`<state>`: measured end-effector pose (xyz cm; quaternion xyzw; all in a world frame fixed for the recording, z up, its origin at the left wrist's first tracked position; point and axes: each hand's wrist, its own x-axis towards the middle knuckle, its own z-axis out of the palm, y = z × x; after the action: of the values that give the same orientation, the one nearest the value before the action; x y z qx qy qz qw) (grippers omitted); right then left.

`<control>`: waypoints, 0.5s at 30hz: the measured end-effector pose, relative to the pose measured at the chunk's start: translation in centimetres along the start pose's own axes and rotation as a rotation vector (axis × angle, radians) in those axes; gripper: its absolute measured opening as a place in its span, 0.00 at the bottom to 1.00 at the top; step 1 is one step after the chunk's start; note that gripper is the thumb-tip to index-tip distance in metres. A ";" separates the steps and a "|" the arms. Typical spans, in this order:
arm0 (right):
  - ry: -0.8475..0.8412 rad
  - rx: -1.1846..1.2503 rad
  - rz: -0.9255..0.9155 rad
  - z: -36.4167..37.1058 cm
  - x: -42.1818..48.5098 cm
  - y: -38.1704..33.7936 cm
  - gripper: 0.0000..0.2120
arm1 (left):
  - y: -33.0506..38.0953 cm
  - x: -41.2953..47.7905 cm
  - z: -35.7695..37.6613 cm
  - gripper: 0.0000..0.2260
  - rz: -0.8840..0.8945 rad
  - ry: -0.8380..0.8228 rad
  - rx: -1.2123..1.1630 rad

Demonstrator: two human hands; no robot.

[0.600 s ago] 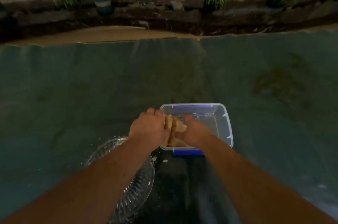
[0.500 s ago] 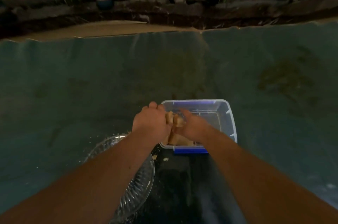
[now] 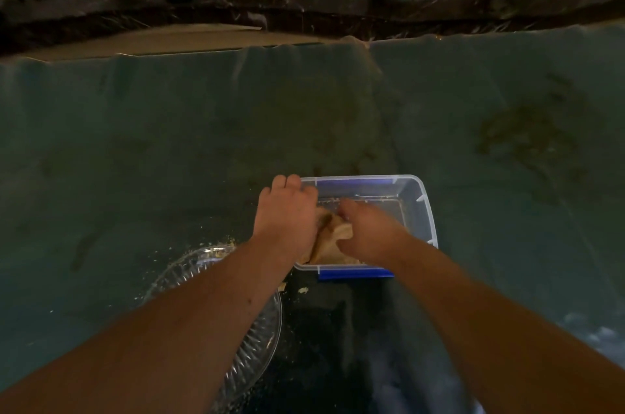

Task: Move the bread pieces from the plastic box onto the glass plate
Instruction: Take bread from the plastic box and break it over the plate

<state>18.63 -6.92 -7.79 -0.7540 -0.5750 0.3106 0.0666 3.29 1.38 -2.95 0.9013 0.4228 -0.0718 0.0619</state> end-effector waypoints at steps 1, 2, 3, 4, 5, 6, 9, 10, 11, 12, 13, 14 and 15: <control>0.010 0.004 0.004 0.0 -0.4 0.0 0.14 | 0.1 -0.1 0.0 0.18 0.020 0.026 -0.025; 0.032 0.001 0.006 -0.1 -0.7 -0.1 0.12 | 0.1 -0.4 -0.2 0.16 0.040 0.051 -0.070; 0.059 -0.003 0.006 -0.3 -1.1 -0.2 0.11 | 0.1 -0.6 -0.5 0.13 0.052 0.075 -0.130; 0.080 0.000 0.003 -0.6 -1.5 -0.6 0.10 | -0.1 -0.8 -0.9 0.09 0.058 0.090 -0.209; 0.093 0.009 -0.002 -1.1 -1.8 -1.0 0.09 | -0.3 -1.0 -1.3 0.08 0.050 0.089 -0.304; 0.103 0.025 -0.008 -1.6 -2.1 -1.5 0.09 | -0.7 -1.2 -1.8 0.11 0.026 0.074 -0.406; 0.154 0.088 -0.031 -4.0 -2.8 -3.9 0.10 | -3.0 -1.8 -3.9 0.12 -0.090 0.076 -0.724; 0.168 0.103 -0.043 -4.9 -2.9 -5.0 0.11 | -4.1 -1.9 -4.7 0.13 -0.117 0.103 -0.807; 0.175 0.114 -0.059 -5.7 -3.0 -6.3 0.11 | -5.3 -2.1 -5.6 0.13 -0.137 0.123 -0.877; 0.174 0.126 -0.073 -6.5 -3.0 -7.6 0.10 | -6.5 -2.4 -6.4 0.14 -0.154 0.131 -0.947; 0.161 0.146 -0.082 -7.2 -2.9 -9.0 0.09 | -7.9 -2.7 -7.1 0.14 -0.172 0.124 -1.021; 0.135 0.170 -0.084 -7.8 -2.8 -10.3 0.09 | -9.5 -3.1 -7.7 0.14 -0.188 0.105 -1.087; 0.098 0.186 -0.085 -8.1 -2.6 -11.7 0.09 | -11.1 -3.6 -8.0 0.14 -0.207 0.077 -1.132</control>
<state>13.03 -3.36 5.09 -0.7339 -0.5710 0.3224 0.1773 -6.96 7.07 4.99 0.6836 0.4832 0.1929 0.5119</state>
